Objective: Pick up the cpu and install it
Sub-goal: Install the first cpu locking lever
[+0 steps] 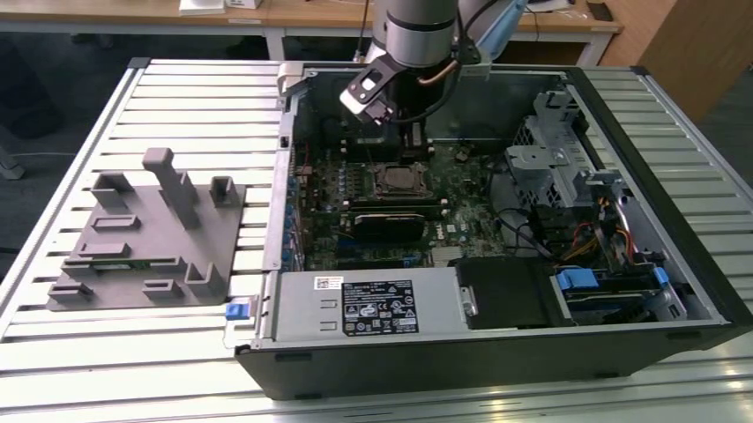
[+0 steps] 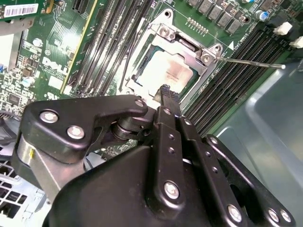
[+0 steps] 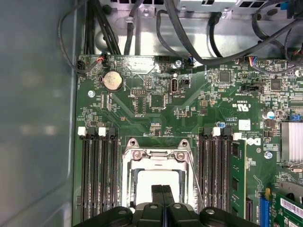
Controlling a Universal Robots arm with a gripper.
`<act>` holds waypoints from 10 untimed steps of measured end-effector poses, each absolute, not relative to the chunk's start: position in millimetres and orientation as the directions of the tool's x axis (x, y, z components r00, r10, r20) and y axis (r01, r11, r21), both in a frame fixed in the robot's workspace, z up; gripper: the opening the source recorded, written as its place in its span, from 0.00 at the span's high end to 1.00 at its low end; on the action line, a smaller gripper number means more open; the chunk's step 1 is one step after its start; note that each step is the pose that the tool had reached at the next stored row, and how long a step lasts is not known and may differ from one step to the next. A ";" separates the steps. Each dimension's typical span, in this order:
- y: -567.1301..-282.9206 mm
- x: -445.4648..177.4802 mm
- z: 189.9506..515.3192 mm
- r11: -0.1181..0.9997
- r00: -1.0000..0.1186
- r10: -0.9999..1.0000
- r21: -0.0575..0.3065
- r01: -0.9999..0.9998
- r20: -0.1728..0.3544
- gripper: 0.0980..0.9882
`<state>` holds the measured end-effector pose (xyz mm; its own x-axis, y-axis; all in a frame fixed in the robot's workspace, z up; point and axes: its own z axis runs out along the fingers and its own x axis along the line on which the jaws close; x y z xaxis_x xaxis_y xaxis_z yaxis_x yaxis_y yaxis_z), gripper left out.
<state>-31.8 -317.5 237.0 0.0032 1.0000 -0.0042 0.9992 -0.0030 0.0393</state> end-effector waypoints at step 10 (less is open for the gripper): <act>-317.5 -31.8 247.5 -0.003 0.003 1.000 0.039 0.999 -0.004 0.99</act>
